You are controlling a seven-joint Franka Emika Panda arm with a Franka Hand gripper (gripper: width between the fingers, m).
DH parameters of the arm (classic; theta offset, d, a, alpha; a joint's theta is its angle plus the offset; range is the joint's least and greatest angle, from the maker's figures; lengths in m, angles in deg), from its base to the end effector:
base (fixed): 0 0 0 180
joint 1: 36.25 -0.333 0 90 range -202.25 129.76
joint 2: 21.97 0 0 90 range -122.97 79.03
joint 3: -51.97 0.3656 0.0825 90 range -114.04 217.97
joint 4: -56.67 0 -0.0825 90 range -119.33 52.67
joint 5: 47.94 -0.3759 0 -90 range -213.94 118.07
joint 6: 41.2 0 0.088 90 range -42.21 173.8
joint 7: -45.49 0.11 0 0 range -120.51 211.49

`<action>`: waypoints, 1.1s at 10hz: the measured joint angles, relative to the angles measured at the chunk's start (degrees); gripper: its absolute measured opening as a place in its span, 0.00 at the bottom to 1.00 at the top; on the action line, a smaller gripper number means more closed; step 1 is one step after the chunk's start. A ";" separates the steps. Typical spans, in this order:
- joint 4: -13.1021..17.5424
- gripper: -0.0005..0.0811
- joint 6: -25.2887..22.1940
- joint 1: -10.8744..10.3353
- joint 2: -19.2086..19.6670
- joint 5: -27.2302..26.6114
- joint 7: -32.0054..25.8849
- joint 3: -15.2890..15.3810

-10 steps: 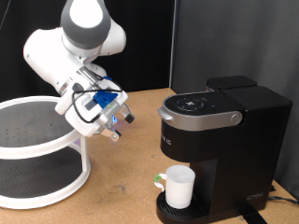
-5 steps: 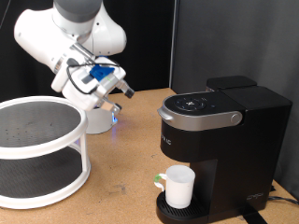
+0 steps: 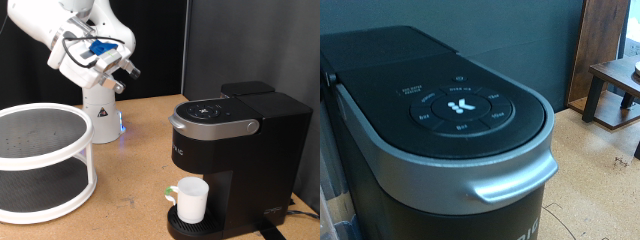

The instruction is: Make a cup of coffee with the keurig machine

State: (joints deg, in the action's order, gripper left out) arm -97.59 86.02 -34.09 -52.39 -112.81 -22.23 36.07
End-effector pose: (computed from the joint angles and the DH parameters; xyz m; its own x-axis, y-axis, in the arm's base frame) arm 0.3419 -0.0834 0.4583 0.7793 -0.1179 0.6155 0.3613 -0.7180 -0.5950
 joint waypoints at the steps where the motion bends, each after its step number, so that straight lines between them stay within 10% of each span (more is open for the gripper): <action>1: -0.15 0.99 0.00 0.11 -0.85 0.76 1.70 0.18; 5: 0.76 0.99 0.00 -0.80 -0.80 -1.35 0.60 0.47; 11: 10.09 0.99 -0.12 -1.15 2.68 21.18 11.72 11.76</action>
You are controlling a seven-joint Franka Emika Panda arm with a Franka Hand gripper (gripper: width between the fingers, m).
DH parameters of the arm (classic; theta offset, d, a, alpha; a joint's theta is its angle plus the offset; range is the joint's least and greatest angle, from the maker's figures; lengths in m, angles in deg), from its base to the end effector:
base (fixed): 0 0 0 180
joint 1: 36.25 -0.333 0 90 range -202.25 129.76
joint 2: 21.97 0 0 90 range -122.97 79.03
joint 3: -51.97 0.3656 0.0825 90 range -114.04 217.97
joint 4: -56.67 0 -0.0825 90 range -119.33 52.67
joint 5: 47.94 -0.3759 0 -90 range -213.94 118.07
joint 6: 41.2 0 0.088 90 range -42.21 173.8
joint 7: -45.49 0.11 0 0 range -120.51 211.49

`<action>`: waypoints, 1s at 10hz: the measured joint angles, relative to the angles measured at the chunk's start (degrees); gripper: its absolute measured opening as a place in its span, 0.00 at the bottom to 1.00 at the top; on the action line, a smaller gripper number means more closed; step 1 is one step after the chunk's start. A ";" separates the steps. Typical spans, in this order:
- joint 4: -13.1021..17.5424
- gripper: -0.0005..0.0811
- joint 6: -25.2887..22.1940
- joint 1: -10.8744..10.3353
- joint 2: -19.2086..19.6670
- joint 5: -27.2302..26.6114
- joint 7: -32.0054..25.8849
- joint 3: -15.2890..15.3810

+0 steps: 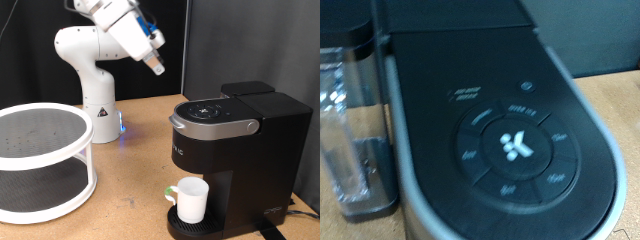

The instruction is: Make a cup of coffee with the keurig machine

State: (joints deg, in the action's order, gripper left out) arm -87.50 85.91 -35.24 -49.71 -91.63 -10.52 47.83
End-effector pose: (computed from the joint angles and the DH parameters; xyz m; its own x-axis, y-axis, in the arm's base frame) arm 0.3877 -0.0140 0.5186 0.7892 0.2851 0.5440 0.5187 -0.7836 -0.3418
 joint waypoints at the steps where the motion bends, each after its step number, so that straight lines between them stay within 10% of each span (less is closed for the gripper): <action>1: 1.07 0.99 0.76 0.21 1.21 0.00 2.51 1.03; 5: 1.50 0.99 -0.45 -0.12 1.23 0.27 -2.85 1.19; 10: 11.98 0.99 -7.16 -0.17 6.30 15.56 5.95 6.92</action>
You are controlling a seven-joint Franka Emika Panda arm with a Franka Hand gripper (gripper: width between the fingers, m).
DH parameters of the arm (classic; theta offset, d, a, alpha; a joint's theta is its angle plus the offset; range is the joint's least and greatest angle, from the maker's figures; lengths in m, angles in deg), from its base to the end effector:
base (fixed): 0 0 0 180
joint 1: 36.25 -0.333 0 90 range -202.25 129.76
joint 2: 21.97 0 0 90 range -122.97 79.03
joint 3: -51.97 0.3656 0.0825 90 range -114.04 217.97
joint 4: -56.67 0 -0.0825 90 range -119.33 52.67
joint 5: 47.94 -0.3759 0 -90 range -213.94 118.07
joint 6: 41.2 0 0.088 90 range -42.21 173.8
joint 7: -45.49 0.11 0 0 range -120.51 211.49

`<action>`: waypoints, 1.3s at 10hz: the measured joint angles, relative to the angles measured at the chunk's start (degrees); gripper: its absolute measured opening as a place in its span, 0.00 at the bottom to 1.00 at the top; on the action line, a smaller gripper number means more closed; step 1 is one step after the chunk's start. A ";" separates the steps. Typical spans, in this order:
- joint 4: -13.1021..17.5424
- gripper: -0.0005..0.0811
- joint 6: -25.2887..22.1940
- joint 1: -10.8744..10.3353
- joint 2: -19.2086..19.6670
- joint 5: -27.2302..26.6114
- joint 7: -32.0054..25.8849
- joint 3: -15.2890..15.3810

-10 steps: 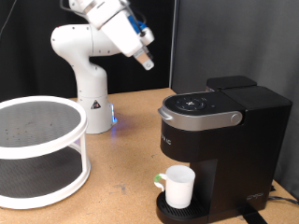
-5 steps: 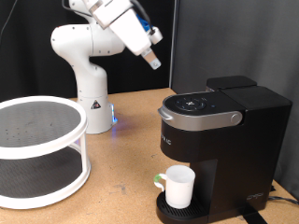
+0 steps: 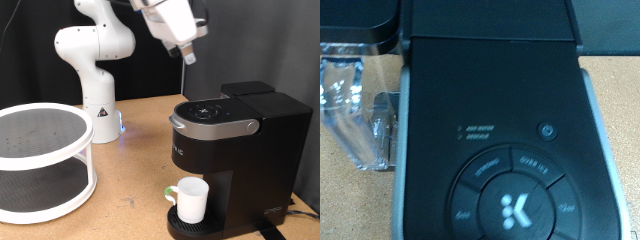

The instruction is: Make a cup of coffee with the keurig machine

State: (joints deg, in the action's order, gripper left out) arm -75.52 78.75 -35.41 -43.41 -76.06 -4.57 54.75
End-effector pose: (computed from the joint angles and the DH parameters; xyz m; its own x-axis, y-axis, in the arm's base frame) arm 0.4295 0.0413 0.5579 0.7319 0.5548 0.3955 0.6561 -0.7304 -0.1896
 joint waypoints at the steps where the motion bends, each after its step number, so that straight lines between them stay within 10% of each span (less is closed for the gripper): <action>1: 1.78 0.99 -0.03 -0.04 1.52 0.51 1.47 1.02; 6: 6.49 0.99 2.15 -0.04 7.13 3.91 3.03 3.64; 13: 3.89 0.88 11.66 -0.07 12.38 6.13 0.58 5.53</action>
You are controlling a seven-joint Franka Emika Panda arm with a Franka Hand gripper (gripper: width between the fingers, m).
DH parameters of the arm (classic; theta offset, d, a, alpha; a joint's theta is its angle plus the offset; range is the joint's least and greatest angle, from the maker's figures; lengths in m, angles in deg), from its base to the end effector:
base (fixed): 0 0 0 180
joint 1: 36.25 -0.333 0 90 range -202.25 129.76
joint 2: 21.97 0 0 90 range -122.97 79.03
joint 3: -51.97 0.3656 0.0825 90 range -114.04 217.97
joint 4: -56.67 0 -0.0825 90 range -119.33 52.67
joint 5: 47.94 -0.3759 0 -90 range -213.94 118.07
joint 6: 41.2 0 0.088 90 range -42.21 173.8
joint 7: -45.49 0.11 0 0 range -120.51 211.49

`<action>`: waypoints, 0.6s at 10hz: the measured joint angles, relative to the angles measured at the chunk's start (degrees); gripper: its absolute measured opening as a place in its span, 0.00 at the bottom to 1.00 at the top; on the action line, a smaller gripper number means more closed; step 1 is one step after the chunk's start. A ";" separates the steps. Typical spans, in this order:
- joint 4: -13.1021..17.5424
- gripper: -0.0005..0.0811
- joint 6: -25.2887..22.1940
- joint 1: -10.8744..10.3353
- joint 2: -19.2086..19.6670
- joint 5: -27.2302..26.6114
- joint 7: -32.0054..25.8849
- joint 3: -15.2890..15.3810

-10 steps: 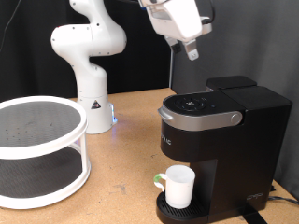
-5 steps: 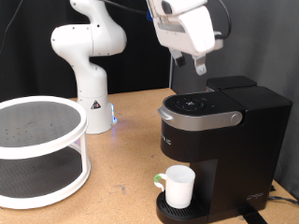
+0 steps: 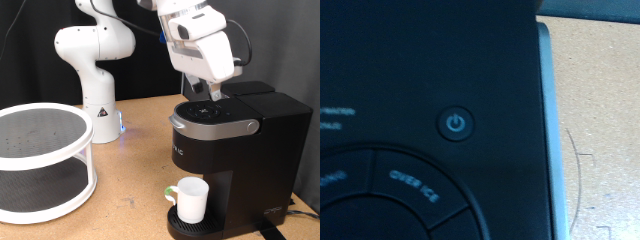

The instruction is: Make a cup of coffee with the keurig machine

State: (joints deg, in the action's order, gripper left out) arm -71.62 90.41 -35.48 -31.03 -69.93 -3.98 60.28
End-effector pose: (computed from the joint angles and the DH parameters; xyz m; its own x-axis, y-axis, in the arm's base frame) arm 0.4970 0.0779 0.5073 0.6812 0.6448 0.3466 0.7031 -0.7082 -0.0644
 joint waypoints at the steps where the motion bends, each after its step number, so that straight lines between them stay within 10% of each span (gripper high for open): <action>1: -1.17 0.66 2.02 -0.03 0.05 0.00 -1.01 0.31; 3: -2.89 0.49 3.75 -0.05 0.06 0.00 -2.37 0.85; 5: -4.16 0.11 4.61 -0.06 0.06 -0.09 -3.18 1.35; 6: -4.68 0.11 5.09 -0.09 0.05 -0.16 -3.31 1.56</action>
State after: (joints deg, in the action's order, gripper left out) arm -76.31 95.50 -35.57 -30.98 -70.09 -7.29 61.84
